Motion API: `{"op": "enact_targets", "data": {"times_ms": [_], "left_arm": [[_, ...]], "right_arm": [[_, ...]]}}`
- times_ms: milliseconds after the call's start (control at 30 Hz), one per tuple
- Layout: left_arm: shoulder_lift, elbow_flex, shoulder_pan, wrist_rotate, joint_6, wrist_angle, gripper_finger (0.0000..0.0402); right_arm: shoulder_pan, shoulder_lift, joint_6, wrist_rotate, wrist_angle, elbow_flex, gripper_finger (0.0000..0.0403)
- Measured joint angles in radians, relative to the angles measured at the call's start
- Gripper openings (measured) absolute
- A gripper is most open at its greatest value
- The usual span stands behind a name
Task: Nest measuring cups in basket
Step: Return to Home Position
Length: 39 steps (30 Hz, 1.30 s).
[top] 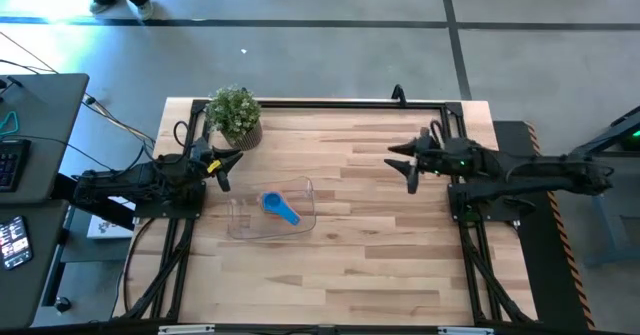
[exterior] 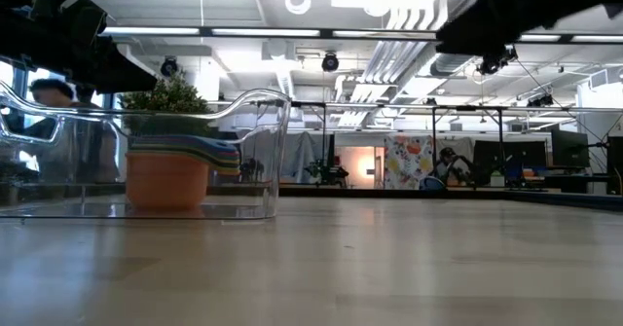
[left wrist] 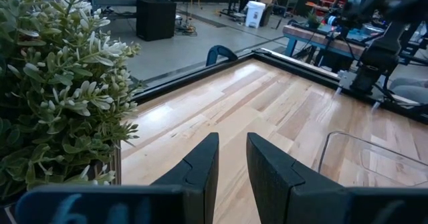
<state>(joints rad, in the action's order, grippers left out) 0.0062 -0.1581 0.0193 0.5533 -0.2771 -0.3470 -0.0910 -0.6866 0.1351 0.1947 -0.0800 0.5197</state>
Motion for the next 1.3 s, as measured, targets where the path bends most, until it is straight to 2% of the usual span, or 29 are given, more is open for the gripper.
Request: {"op": "enact_targets", "data": {"times_ms": [300,667,833,1000,1300], "left_arm": [[0.0,0.0,0.0,0.0,0.0,0.0,0.0067],[0.0,0.0,0.0,0.0,0.0,0.0,0.0067],[0.0,0.0,0.0,0.0,0.0,0.0,0.0067],[0.0,0.0,0.0,0.0,0.0,0.0,0.0067],[0.0,0.0,0.0,0.0,0.0,0.0,0.0067]], "right_arm": [[0.0,0.275,0.022,0.016,0.159,-0.28,0.0174],[0.0,0.493,0.023,0.052,0.197,-0.447,0.0174],[0.0,0.532,0.024,0.051,0.18,-0.507,0.0174],[0.0,0.525,0.067,0.042,0.131,-0.509,0.0174],[0.0,0.51,0.043,0.033,0.129,-0.509,0.0174]]}}
